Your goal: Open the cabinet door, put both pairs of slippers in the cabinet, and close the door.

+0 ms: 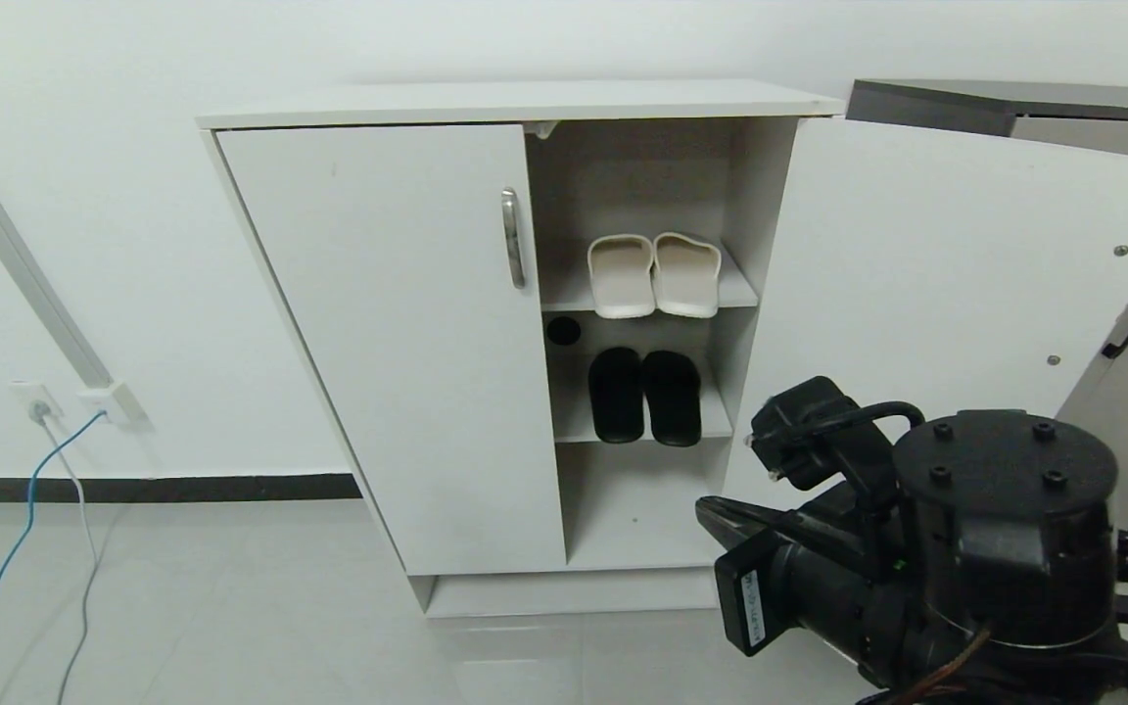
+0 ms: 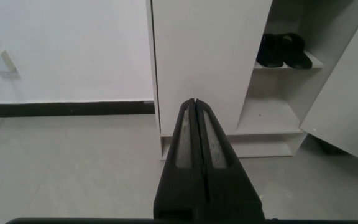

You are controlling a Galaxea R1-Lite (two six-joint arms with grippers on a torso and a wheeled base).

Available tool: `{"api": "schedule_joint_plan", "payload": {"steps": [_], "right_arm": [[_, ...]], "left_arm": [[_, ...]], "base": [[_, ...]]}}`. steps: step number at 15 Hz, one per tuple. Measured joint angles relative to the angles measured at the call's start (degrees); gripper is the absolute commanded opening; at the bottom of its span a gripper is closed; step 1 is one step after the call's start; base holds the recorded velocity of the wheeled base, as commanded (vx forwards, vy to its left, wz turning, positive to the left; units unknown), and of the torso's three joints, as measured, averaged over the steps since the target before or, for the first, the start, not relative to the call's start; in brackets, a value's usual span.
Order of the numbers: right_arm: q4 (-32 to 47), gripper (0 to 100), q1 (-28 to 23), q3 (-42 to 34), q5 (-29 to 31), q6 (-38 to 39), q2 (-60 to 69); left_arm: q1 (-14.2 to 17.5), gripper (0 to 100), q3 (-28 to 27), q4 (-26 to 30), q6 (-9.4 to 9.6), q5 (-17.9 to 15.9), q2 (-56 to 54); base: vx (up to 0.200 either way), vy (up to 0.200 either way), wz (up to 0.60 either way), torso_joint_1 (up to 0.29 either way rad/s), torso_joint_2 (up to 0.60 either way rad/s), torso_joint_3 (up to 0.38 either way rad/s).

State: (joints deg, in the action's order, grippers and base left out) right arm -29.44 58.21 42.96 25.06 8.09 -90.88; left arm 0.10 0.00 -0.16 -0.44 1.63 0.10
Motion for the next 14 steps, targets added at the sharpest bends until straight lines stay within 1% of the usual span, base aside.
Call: {"api": "schedule_joint_plan", "payload": {"steps": [13, 14], "right_arm": [[0.11, 0, 0.05, -0.66, 0.17, -1.37, -0.22], [0.11, 0, 0.05, -0.68, 0.17, -1.40, -0.24]], "left_arm": [[0.00, 0, 0.00, 0.00, 0.01, 0.00, 0.00], [0.00, 0, 0.00, 0.02, 0.00, 0.00, 0.00]], "base": [[0.000, 0.000, 0.00, 0.000, 0.00, 0.000], [0.000, 0.000, 0.00, -0.002, -0.11, -0.129]]}}
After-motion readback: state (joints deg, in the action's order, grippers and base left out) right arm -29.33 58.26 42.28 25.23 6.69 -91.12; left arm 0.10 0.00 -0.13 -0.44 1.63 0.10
